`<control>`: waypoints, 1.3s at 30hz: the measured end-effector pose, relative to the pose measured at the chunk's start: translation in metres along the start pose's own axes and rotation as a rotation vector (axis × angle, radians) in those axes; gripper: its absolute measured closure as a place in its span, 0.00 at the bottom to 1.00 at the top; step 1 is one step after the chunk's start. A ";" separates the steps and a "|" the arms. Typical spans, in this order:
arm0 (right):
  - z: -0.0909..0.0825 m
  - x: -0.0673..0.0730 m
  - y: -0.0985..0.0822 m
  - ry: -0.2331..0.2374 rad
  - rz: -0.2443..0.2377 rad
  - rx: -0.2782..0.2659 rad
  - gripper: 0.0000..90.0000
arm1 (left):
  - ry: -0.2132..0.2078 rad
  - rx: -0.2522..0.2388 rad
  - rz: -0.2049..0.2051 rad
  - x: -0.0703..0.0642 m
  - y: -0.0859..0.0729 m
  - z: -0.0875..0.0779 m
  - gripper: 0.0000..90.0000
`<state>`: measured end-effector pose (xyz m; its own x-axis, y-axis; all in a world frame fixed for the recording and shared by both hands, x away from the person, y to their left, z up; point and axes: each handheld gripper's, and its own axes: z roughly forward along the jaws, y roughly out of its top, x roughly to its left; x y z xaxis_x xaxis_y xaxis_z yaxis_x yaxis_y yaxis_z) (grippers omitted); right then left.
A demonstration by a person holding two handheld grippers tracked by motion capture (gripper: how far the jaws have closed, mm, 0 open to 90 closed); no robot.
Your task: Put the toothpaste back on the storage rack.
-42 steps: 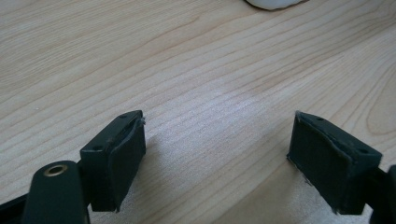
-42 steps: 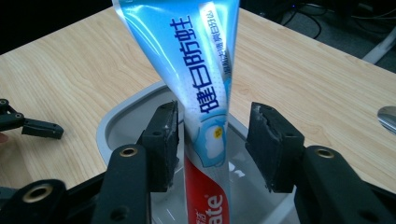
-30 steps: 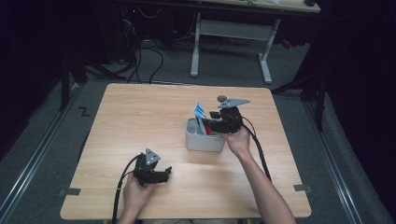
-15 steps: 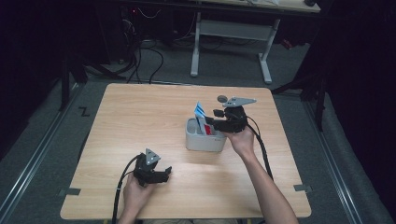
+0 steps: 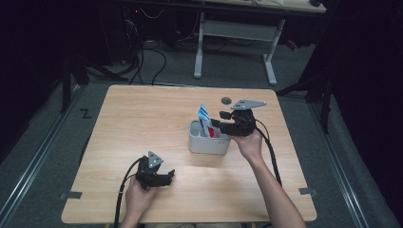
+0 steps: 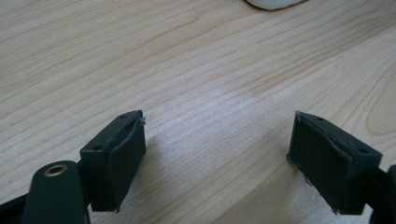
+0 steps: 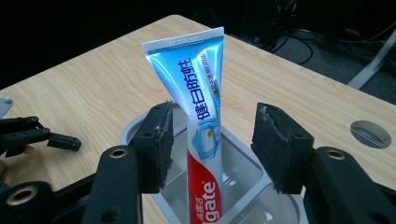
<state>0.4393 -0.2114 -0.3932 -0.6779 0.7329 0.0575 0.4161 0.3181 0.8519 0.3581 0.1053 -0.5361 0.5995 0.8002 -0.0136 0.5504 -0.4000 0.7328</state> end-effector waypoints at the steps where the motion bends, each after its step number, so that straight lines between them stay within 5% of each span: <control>1: -0.001 0.000 0.000 0.000 0.000 0.002 0.53 | 0.000 0.000 0.000 0.000 0.000 0.000 0.21; 39: -0.035 -0.014 -0.006 -0.058 0.014 -0.047 0.53 | 0.000 -0.002 -0.002 0.000 0.000 0.000 0.21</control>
<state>0.4251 -0.2445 -0.3814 -0.6354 0.7711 0.0408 0.3958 0.2798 0.8747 0.3581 0.1053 -0.5362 0.5986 0.8009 -0.0148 0.5505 -0.3980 0.7339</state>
